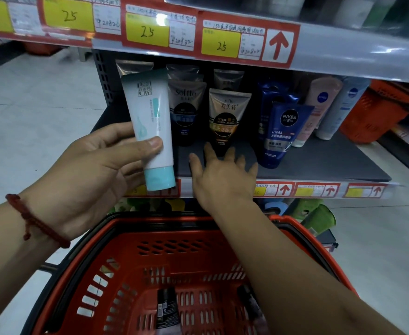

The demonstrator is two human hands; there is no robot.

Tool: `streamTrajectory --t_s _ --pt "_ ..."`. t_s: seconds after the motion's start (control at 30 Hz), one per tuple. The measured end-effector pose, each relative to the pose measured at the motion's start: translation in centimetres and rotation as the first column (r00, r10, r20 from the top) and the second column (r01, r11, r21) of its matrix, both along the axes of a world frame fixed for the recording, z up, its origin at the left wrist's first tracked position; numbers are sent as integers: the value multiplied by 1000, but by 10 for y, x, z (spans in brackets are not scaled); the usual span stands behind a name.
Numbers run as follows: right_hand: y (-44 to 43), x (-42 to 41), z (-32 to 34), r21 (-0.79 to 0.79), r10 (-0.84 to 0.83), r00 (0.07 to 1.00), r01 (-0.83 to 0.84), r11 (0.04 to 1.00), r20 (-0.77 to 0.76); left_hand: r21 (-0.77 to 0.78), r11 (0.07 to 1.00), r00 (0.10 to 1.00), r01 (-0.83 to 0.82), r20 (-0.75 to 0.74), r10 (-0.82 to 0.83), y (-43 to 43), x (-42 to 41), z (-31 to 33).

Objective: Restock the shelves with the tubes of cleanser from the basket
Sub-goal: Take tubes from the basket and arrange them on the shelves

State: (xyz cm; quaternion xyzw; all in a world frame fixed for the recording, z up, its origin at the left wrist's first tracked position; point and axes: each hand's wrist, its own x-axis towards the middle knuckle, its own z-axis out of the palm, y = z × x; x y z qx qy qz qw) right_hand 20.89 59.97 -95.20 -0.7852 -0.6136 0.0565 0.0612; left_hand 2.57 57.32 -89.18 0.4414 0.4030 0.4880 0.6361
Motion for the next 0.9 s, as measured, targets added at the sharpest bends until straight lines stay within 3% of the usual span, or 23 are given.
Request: streamTrajectory --t_s 0.63,0.77,0.9 --pt "54 27 10 -111 65 993 -76 991 -103 -14 1000 1000 20 -18 -21 4 -2 -7" --pt "69 35 10 -100 36 981 -56 993 -193 -18 1000 1000 7 -20 -7 6 -2 -9" --pt "73 40 6 -55 82 982 -93 994 -172 -17 1000 1000 2 -13 -2 6 -2 -9"
